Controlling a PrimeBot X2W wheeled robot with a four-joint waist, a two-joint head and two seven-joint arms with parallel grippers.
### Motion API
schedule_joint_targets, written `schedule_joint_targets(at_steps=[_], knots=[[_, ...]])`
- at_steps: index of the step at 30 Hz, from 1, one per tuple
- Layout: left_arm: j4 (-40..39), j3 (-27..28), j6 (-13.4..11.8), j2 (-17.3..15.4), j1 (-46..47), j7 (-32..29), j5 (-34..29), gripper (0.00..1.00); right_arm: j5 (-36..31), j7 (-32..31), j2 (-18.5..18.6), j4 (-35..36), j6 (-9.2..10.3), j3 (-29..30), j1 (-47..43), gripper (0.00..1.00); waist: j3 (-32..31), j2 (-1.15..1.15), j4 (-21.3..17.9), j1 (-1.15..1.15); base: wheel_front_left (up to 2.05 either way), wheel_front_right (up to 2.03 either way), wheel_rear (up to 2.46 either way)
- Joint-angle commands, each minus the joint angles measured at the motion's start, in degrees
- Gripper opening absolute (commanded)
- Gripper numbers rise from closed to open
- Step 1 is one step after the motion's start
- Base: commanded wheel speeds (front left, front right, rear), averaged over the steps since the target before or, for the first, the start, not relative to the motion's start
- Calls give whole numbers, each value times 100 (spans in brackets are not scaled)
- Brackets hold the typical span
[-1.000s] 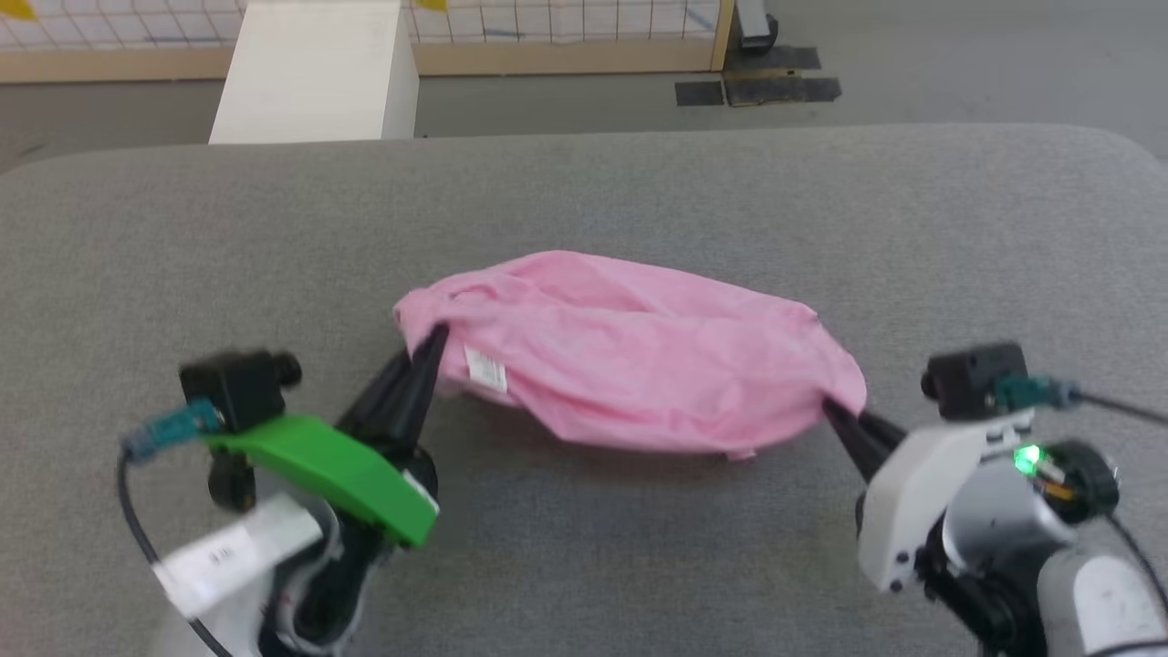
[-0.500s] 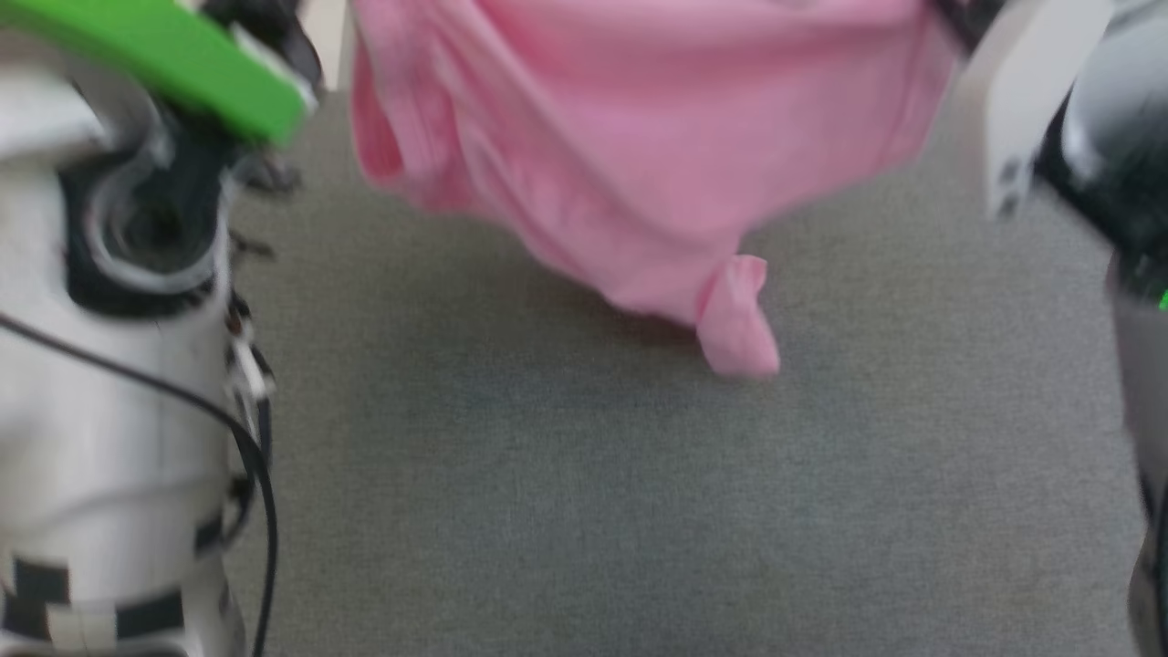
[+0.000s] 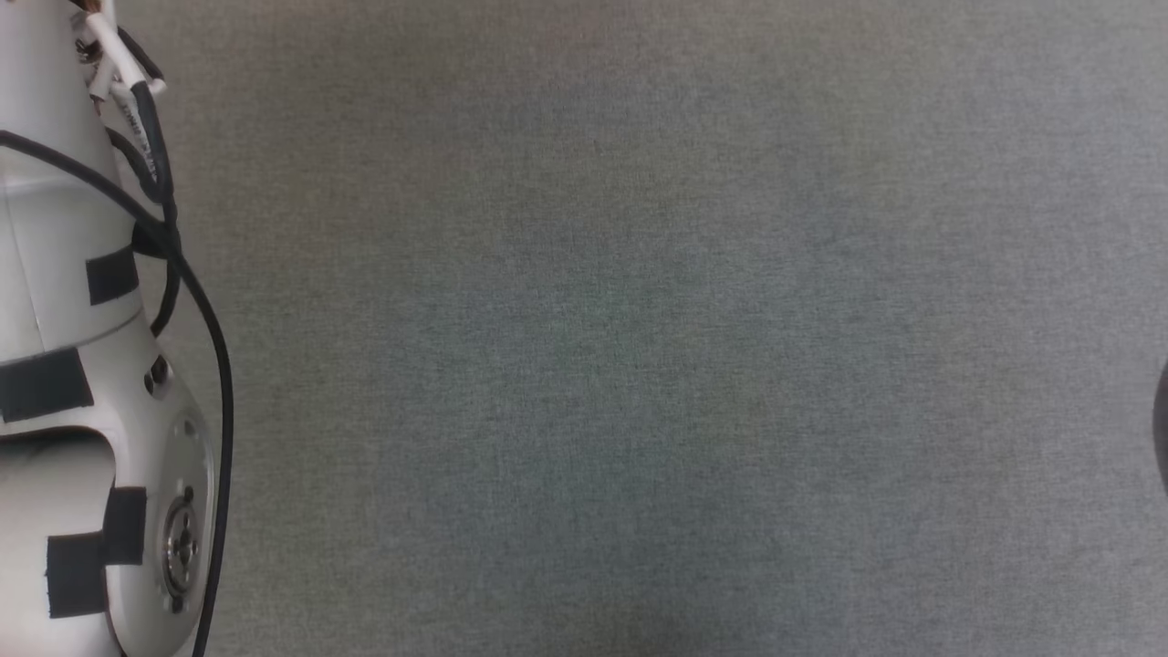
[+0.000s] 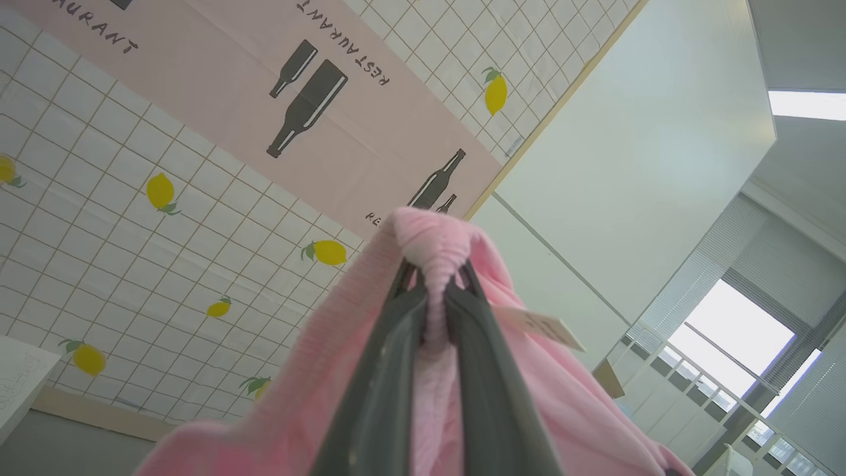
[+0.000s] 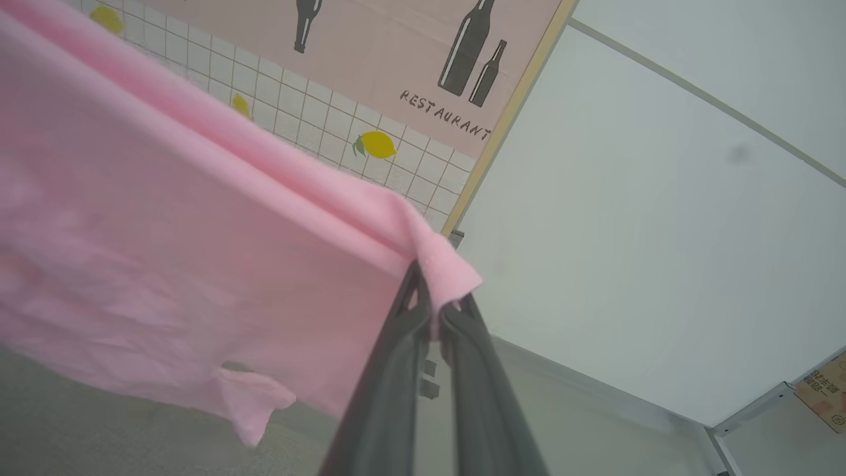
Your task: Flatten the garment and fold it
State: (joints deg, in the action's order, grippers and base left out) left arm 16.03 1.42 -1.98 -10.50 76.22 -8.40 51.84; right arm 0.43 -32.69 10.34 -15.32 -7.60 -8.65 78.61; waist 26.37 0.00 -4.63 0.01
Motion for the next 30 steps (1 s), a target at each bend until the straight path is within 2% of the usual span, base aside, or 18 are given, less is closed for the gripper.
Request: schedule_joint_targets(at_steps=[1, 5, 9, 16, 19, 23, 30], knots=[[121, 39, 103, 3, -47, 51, 48, 0, 15, 120, -32, -126, 11, 10, -41, 0, 59, 0, -9, -1, 0, 0, 0], [373, -238, 441, -136, -727, -147, -43, 0, 258, 174, -80, -403, 11, -219, -533, 0, -132, 0, 10, -1, 0, 0, 0], [312, -653, 683, -401, -1851, -414, -279, 0, 772, -4, 50, -424, 11, -521, -1338, 0, -427, 0, 54, -1, 0, 0, 0], [-441, -1169, 827, -701, -4472, -867, -214, 0, 1830, -588, 536, 410, 11, -855, -3617, 0, -1064, 0, 164, -1, 0, 0, 0], [-807, -1309, 827, -793, -5505, -1085, -77, 0, 2130, -841, 659, 922, 11, -715, -4681, 0, -1272, 0, 203, -1, 0, 0, 0], [-1302, -1399, 708, -899, -6640, -1304, 81, 0, 2270, -1181, 703, 1558, 11, -368, -6048, 0, -1487, 0, 262, -1, 0, 0, 0], [-2115, -1523, 305, -1119, -8029, -1645, 127, 0, 2063, -2018, 531, 2665, 11, 172, -7943, 0, -1697, 0, 311, -1, 0, 0, 0]])
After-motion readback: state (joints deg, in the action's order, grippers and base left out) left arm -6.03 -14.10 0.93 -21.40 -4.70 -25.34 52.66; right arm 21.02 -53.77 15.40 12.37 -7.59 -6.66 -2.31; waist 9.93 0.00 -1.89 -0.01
